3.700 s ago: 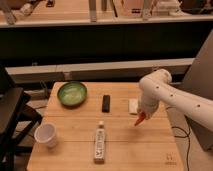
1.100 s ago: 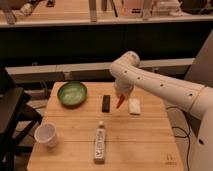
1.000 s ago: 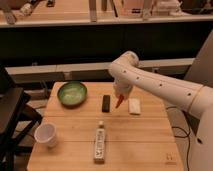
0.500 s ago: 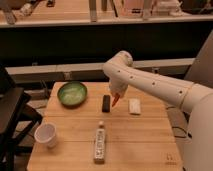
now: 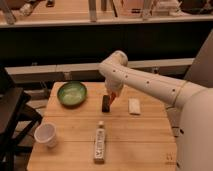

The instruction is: Place the pepper in the ceramic bowl

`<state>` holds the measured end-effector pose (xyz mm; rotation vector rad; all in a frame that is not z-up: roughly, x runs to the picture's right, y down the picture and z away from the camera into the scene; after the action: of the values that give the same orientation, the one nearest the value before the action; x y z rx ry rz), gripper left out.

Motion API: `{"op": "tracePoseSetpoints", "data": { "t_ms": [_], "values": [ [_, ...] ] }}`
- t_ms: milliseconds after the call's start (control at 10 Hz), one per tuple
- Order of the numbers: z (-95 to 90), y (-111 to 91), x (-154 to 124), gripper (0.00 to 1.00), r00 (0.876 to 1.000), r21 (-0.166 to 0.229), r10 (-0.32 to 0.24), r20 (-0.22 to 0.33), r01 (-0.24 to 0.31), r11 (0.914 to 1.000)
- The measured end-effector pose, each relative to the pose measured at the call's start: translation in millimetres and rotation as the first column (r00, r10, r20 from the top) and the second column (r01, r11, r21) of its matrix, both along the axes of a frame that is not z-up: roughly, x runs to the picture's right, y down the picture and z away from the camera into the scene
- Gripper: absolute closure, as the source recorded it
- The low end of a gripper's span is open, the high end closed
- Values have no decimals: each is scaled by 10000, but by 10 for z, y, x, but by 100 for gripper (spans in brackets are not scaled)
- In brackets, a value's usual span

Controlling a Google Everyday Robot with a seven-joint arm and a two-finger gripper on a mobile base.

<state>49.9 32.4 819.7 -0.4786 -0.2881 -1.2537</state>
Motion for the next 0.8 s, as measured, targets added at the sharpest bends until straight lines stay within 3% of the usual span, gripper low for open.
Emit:
{"op": "tracePoseSetpoints", "data": {
  "t_ms": [600,800],
  "values": [
    [86,-21,-205,98,9997,56,-131,194,130,9999],
    [137,-46,-474,98,9987,121,-322,404,317,9994]
  ]
}}
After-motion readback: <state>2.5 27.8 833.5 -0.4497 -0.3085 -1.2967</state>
